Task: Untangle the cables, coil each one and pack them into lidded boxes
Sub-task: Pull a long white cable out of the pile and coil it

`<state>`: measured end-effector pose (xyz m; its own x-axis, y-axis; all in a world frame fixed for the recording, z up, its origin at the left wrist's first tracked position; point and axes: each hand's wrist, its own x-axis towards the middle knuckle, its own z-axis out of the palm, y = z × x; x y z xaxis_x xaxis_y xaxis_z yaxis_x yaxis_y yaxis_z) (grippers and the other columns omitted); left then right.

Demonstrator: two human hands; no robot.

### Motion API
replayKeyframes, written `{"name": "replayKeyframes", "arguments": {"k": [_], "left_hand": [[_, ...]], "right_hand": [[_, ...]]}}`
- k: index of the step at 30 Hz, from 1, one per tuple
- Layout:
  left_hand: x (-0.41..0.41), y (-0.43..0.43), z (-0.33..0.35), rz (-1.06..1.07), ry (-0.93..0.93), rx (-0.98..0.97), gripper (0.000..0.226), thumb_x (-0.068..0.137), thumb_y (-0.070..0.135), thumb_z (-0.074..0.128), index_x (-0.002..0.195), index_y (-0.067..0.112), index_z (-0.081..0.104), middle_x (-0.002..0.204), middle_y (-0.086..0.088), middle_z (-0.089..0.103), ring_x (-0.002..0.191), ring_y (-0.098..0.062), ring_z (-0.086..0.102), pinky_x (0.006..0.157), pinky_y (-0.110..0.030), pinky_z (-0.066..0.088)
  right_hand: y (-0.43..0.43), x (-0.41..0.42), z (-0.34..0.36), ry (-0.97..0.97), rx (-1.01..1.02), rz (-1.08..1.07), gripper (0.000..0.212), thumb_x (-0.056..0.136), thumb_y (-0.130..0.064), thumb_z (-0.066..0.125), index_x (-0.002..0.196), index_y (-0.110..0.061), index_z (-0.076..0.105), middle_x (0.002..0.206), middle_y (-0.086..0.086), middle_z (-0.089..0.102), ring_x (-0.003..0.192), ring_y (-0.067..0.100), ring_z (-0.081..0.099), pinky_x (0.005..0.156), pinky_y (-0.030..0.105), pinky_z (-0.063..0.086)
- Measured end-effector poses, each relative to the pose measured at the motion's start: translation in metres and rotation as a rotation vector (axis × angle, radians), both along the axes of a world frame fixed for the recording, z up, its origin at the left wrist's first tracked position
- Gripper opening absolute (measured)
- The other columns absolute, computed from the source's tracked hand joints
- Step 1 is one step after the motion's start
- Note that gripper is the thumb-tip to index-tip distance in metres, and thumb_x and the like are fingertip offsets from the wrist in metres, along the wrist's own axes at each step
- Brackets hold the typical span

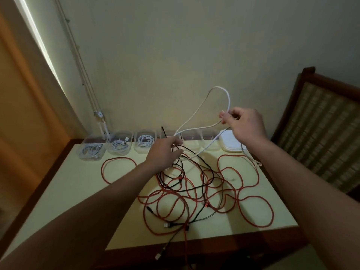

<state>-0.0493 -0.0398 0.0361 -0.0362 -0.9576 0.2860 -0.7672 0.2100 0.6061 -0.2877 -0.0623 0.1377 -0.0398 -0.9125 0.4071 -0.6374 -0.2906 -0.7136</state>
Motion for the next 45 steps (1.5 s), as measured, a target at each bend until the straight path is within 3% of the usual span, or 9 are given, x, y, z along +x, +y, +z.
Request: {"name": "replayKeyframes", "arguments": {"k": [7, 12, 16, 19, 22, 28, 35, 40, 45], "left_hand": [[-0.002, 0.017, -0.013, 0.191, 0.121, -0.037, 0.009, 0.091, 0.02, 0.066, 0.093, 0.021, 0.074, 0.09, 0.013, 0.07, 0.086, -0.003, 0.064, 0.078, -0.018, 0.048], [-0.004, 0.039, -0.025, 0.422, 0.833, 0.166, 0.01, 0.091, 0.016, 0.065, 0.085, 0.016, 0.073, 0.08, -0.001, 0.076, 0.08, -0.015, 0.074, 0.066, -0.029, 0.06], [-0.002, 0.066, -0.048, 0.386, 0.35, 0.129, 0.014, 0.096, 0.029, 0.061, 0.099, 0.021, 0.071, 0.086, 0.009, 0.074, 0.075, -0.001, 0.065, 0.068, -0.024, 0.055], [-0.006, 0.094, -0.082, 0.109, -0.037, 0.184, 0.037, 0.094, 0.051, 0.059, 0.124, 0.03, 0.06, 0.118, 0.013, 0.067, 0.1, -0.001, 0.06, 0.087, -0.025, 0.051], [-0.016, 0.11, -0.12, -0.208, -0.345, 0.326, 0.082, 0.086, 0.074, 0.051, 0.154, 0.038, 0.023, 0.162, 0.011, 0.024, 0.147, -0.016, 0.027, 0.116, -0.042, 0.031], [-0.028, 0.116, -0.19, -0.267, -0.595, 0.328, 0.098, 0.085, 0.085, 0.028, 0.159, 0.029, -0.006, 0.162, 0.003, -0.024, 0.153, -0.029, -0.009, 0.12, -0.051, -0.003], [0.002, 0.073, -0.194, -0.142, -0.546, 0.224, 0.074, 0.095, 0.063, 0.012, 0.159, 0.026, 0.013, 0.168, -0.001, 0.006, 0.154, -0.025, 0.006, 0.121, -0.045, -0.001], [0.039, 0.042, -0.195, -0.039, -0.593, 0.096, 0.06, 0.097, 0.056, 0.038, 0.141, 0.017, 0.048, 0.156, -0.01, 0.039, 0.141, -0.029, 0.042, 0.112, -0.049, 0.041], [0.069, 0.025, -0.186, 0.099, -0.728, -0.024, 0.05, 0.083, 0.049, 0.069, 0.118, 0.014, 0.066, 0.143, -0.016, 0.054, 0.12, -0.039, 0.058, 0.09, -0.052, 0.053]], "right_hand": [[0.009, -0.021, -0.002, 0.037, -0.003, -0.061, 0.029, 0.097, -0.034, 0.066, 0.081, -0.011, 0.076, 0.064, -0.016, 0.064, 0.049, -0.011, 0.052, 0.05, 0.006, 0.033], [0.019, -0.03, -0.014, 0.069, -0.015, -0.09, 0.03, 0.097, -0.033, 0.065, 0.08, -0.01, 0.075, 0.069, -0.006, 0.069, 0.065, 0.01, 0.061, 0.061, 0.024, 0.041], [0.026, -0.035, -0.028, 0.107, 0.023, -0.118, 0.031, 0.097, -0.033, 0.065, 0.077, -0.012, 0.075, 0.063, -0.007, 0.065, 0.056, 0.006, 0.052, 0.056, 0.027, 0.036], [0.03, -0.036, -0.043, 0.123, 0.079, -0.102, 0.03, 0.097, -0.033, 0.065, 0.077, -0.014, 0.074, 0.069, -0.003, 0.07, 0.055, 0.006, 0.055, 0.054, 0.023, 0.036], [0.032, -0.035, -0.062, 0.122, 0.093, -0.088, 0.03, 0.097, -0.035, 0.064, 0.077, -0.015, 0.075, 0.073, -0.005, 0.071, 0.064, 0.01, 0.06, 0.057, 0.024, 0.036], [0.029, -0.03, -0.092, 0.179, 0.134, -0.07, 0.034, 0.097, -0.039, 0.064, 0.076, -0.014, 0.072, 0.071, 0.0, 0.071, 0.069, 0.017, 0.064, 0.062, 0.027, 0.044], [0.022, -0.022, -0.107, 0.201, 0.144, -0.044, 0.033, 0.097, -0.036, 0.065, 0.075, -0.013, 0.072, 0.073, 0.001, 0.072, 0.073, 0.02, 0.064, 0.062, 0.02, 0.04], [0.015, -0.019, -0.121, 0.211, 0.144, -0.033, 0.031, 0.096, -0.036, 0.066, 0.071, -0.017, 0.07, 0.073, -0.002, 0.072, 0.072, 0.014, 0.065, 0.064, 0.023, 0.041], [0.008, -0.02, -0.132, 0.222, 0.162, -0.036, 0.03, 0.095, -0.036, 0.067, 0.071, -0.018, 0.07, 0.073, -0.006, 0.071, 0.073, 0.01, 0.064, 0.062, 0.021, 0.04]]}}
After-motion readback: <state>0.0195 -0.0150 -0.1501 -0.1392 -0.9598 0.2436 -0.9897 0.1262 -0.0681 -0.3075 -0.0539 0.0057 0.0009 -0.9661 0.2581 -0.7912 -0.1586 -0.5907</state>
